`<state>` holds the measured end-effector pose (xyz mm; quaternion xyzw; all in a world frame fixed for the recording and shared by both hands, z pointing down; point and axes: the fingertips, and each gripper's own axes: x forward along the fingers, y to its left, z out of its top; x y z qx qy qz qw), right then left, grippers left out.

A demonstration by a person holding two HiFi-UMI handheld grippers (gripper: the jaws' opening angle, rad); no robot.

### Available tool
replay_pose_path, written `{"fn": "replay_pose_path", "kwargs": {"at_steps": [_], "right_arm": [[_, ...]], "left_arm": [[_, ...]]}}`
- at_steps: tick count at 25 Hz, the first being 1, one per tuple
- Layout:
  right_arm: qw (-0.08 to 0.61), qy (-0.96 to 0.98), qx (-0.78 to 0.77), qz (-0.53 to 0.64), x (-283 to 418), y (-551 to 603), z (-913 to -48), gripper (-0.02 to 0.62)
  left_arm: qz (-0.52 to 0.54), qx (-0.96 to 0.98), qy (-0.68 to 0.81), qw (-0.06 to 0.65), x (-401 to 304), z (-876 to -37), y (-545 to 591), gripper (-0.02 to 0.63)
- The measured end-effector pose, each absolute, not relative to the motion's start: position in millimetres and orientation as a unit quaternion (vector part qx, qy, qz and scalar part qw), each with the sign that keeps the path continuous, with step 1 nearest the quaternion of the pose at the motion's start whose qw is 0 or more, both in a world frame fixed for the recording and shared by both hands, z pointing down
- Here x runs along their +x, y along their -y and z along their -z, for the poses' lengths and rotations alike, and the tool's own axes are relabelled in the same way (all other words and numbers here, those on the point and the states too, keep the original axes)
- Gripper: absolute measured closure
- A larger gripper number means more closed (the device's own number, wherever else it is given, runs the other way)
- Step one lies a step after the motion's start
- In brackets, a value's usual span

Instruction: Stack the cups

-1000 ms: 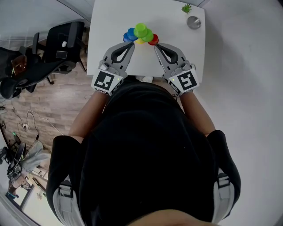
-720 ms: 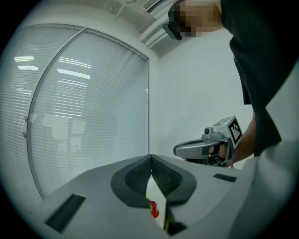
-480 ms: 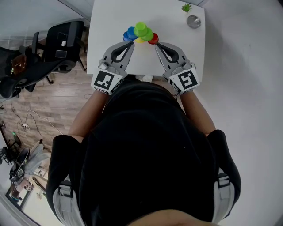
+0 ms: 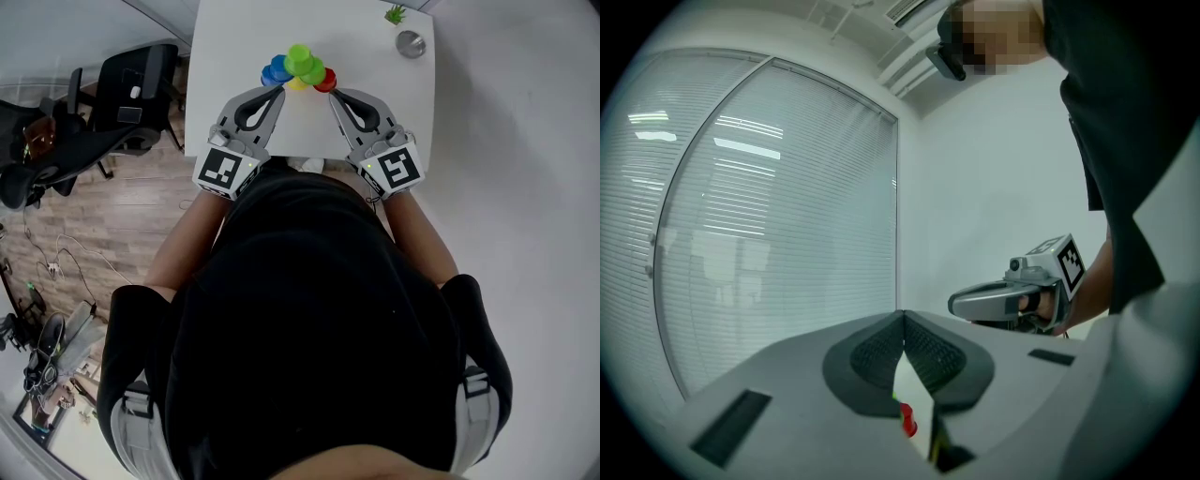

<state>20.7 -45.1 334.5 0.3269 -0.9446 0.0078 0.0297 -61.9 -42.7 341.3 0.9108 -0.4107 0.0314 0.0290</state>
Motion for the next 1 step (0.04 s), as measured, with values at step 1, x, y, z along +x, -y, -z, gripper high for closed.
{"fn": "replay_pose_path", "kwargs": {"at_steps": [1], "right_arm": [[0.03, 0.944, 0.327, -0.008, 20.0, 44.9, -334.4, 0.592]], "left_arm": [[-0.032, 0.911, 0.411, 0.029, -63.2, -341.4, 42.3, 0.595]]}}
